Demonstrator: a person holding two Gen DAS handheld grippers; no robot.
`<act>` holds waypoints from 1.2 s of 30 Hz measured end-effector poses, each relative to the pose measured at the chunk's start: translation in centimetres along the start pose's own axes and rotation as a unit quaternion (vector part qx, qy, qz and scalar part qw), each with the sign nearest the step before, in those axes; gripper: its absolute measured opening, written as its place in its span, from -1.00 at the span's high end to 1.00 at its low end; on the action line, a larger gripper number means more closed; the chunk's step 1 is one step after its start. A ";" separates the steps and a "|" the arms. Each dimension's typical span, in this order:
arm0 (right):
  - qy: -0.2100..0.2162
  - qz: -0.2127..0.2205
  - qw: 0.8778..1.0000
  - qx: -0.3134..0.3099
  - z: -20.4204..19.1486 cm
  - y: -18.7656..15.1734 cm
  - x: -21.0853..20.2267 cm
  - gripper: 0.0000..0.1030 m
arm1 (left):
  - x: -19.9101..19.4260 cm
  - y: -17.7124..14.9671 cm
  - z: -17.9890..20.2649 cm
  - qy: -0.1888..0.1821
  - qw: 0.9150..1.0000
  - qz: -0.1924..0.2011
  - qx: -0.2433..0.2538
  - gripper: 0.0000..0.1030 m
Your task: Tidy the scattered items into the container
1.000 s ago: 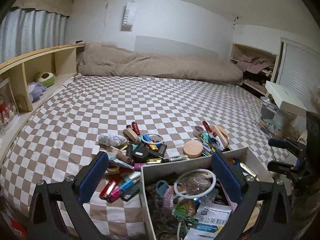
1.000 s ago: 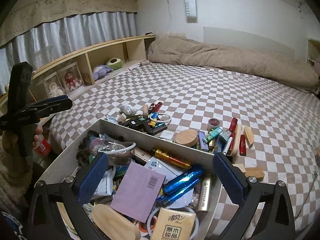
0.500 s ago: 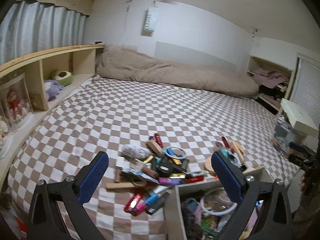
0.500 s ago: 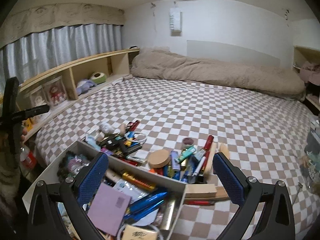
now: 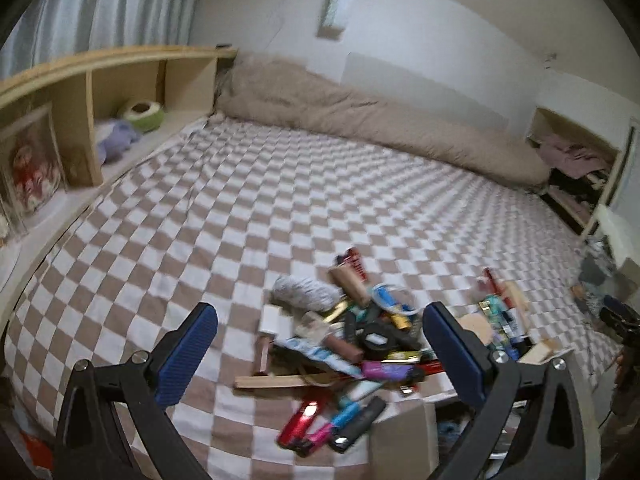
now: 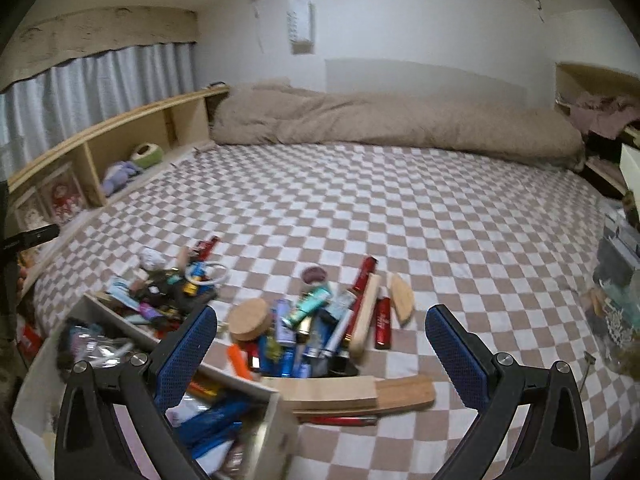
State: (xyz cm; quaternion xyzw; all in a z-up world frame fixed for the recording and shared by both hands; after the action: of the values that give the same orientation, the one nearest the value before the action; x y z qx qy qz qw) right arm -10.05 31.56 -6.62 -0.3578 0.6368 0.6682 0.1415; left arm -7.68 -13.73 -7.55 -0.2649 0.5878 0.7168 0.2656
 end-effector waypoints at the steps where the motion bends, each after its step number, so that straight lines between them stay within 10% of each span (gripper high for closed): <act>1: -0.006 -0.008 1.000 0.005 0.7 -0.2 0.6 -1.00 | 0.6 -0.1 -0.4 0.007 1.000 -0.007 0.001 -1.00; 27: -0.125 -0.174 0.955 0.204 15.1 -11.3 8.5 -1.00 | 8.2 -6.8 -3.5 0.023 0.988 -0.151 -0.011 -1.00; 36: -0.171 -0.179 0.958 0.147 14.0 -12.2 9.1 -1.00 | 9.9 -8.2 -1.2 -0.014 0.986 -0.163 0.003 -1.00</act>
State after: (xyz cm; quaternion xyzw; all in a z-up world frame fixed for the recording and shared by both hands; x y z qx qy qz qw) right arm -12.78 44.32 -22.76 -0.3212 0.6196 0.5826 0.4165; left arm -9.04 -12.80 -20.34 -0.3470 0.5349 0.6656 0.3879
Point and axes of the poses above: each gripper's, at about its wrist camera, not at the fingertips, and x roughly the way its jaws point, z to its right, y to its top, the point moved 4 cm from there along x, roughly the way its jaws point, and after that the axes turned 5 degrees about -z, right-handed, at the moved point
